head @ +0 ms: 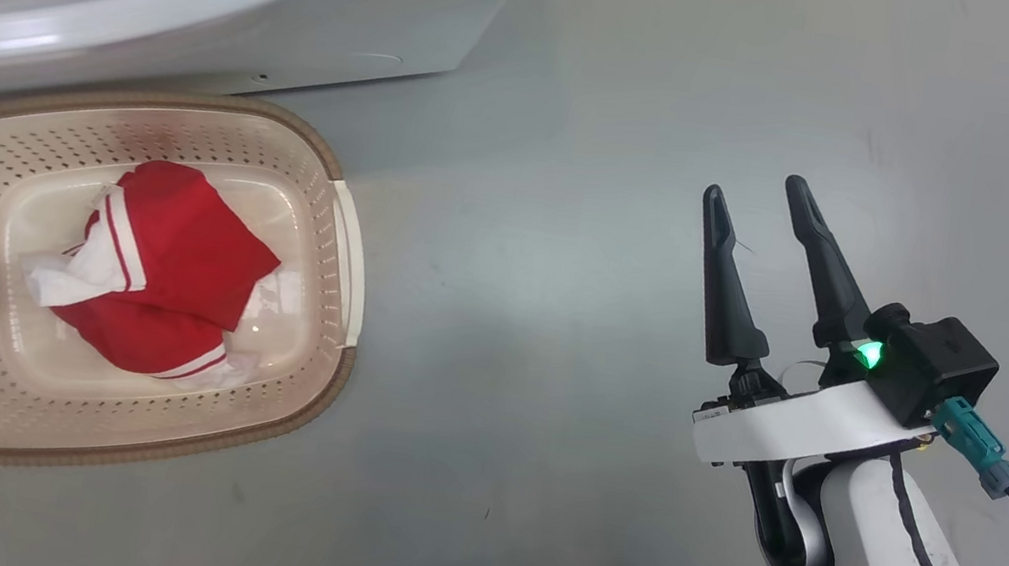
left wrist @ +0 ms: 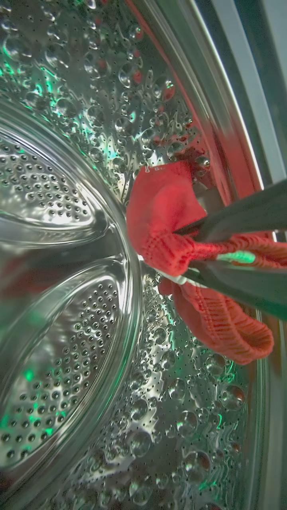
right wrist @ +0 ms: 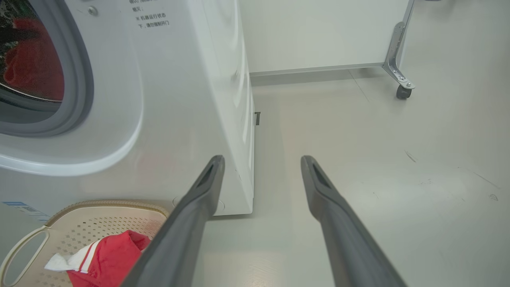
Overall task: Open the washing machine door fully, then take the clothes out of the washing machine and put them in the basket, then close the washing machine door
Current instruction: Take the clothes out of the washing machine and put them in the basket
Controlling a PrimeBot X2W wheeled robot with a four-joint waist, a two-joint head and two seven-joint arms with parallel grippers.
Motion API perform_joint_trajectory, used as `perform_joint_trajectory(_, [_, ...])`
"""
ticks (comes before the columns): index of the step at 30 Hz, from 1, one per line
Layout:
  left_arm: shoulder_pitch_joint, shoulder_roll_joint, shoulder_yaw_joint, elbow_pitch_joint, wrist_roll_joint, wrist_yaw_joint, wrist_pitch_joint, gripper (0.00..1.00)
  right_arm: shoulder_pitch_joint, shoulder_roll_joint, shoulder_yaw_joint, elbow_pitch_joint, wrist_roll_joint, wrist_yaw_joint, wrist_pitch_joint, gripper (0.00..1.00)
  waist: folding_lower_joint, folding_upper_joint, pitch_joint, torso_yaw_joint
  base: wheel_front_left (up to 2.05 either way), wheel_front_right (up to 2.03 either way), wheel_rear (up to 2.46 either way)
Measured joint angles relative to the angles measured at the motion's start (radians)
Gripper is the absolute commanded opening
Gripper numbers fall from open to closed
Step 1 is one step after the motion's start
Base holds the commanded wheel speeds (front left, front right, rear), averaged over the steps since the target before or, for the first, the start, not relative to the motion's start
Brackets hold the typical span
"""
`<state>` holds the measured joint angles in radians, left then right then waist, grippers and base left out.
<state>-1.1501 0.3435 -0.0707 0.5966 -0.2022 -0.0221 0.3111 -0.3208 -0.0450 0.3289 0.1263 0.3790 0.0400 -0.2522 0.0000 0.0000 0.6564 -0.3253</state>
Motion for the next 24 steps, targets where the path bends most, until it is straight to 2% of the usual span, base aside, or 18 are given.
perform_joint_trajectory(15, [0.282,-0.118,0.021,-0.134,-0.021,0.067,-0.330,0.00,0.009,-0.001,-0.034,0.031,-0.048,0.000,0.000,1.00,0.0000,0.0000,-0.099,0.075,0.00,0.00,0.00])
perform_joint_trajectory(24, [0.472,-0.164,0.007,-0.203,-0.023,0.080,-0.448,0.00,0.067,-0.005,-0.044,0.060,-0.065,0.000,0.000,1.00,-0.0001,0.0000,-0.193,0.113,0.00,0.00,0.00])
